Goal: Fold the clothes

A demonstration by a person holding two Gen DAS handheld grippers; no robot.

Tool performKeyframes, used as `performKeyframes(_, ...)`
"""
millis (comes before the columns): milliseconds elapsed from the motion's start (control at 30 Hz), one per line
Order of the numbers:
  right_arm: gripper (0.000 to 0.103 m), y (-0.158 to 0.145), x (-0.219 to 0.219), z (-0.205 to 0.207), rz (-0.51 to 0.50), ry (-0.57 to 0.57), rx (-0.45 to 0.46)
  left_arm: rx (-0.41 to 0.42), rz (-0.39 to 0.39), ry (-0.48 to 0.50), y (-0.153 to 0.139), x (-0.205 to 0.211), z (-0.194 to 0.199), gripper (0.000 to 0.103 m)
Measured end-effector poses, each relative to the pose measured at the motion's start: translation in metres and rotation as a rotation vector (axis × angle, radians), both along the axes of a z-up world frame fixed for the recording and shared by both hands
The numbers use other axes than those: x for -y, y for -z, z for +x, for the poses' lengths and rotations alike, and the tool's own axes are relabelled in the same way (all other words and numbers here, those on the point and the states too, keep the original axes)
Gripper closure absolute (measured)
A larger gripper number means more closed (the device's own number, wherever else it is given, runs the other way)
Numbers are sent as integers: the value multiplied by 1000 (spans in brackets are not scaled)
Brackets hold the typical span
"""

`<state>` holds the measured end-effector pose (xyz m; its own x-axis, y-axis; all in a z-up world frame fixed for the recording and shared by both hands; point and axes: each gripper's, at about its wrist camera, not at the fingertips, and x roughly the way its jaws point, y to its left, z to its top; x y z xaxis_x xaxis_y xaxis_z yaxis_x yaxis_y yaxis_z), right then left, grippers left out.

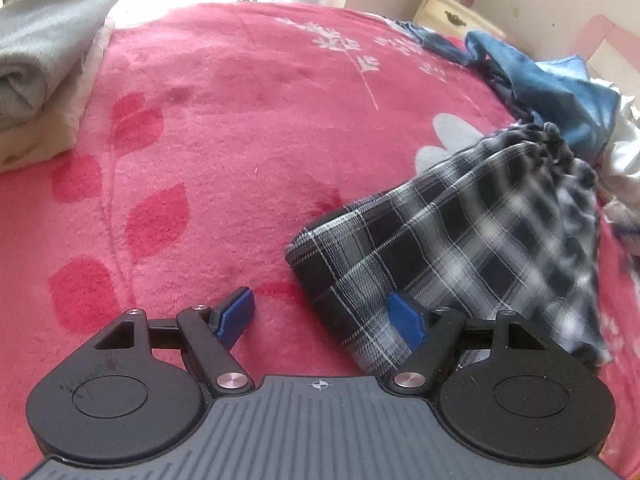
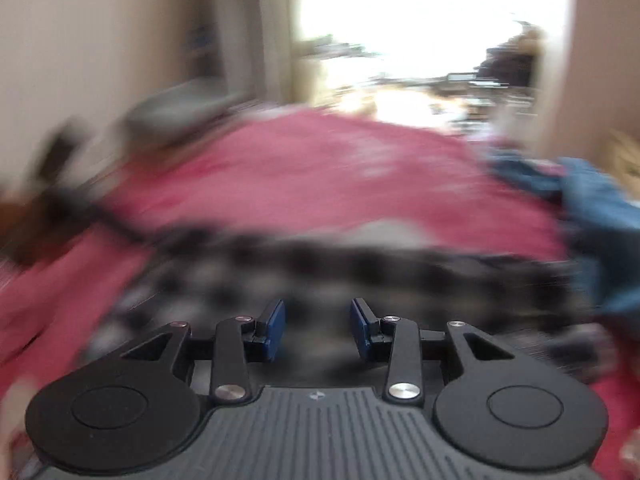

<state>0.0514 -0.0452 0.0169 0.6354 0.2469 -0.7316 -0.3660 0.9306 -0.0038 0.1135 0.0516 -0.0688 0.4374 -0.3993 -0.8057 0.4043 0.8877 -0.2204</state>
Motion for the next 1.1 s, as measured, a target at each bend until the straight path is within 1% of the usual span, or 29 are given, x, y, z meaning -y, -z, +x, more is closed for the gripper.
performKeyframes(100,64,17,-46,-27,-36,-162,-54,29,16,-7,1,2,-4,28)
performKeyframes(167,64,41,-51,-20,-49,-113,-128,50,39,-13,-2,2,-9,28)
performKeyframes(200,64,38,-49,-17,-34,-100,-127,64,47,-16,-6,0,-12,28)
performKeyframes(267,64,17,-38,-12,35,-34,-124,92,44,-3,-15,-6,-22,28)
performKeyframes(333,61,-7,-12,-20,167,92,-103,128,46,37,-25,-10,-39,28)
performKeyframes(400,60,-17,17,-31,318,223,-143,172,53,98,-34,-11,-59,28)
performKeyframes(467,60,-13,41,-44,423,312,-211,186,39,170,-39,-5,-81,28)
performKeyframes(533,60,2,51,-59,518,363,-309,187,15,254,-39,7,-100,28)
performKeyframes(600,60,25,51,-68,577,398,-383,215,17,328,-37,22,-113,28)
performKeyframes(667,60,38,47,-71,604,417,-417,246,40,393,-32,39,-121,28)
performKeyframes(733,61,46,40,-76,626,425,-422,275,52,444,-29,54,-125,28)
performKeyframes(767,62,48,39,-75,628,428,-418,289,55,464,-28,60,-127,28)
performKeyframes(800,68,49,39,-75,628,431,-416,299,60,482,-27,66,-128,28)
performKeyframes(833,80,49,38,-76,627,433,-415,309,73,493,-26,71,-130,28)
performKeyframes(867,86,50,38,-77,629,430,-417,318,89,502,-23,75,-133,28)
performKeyframes(900,96,50,39,-80,631,427,-420,328,104,511,-21,78,-135,28)
performKeyframes(933,100,50,39,-81,638,422,-417,334,119,519,-19,81,-137,28)
performKeyframes(1033,101,41,43,-84,679,391,-395,352,163,545,-11,87,-143,28)
performKeyframes(1100,101,36,46,-82,727,381,-387,360,180,555,-7,88,-147,28)
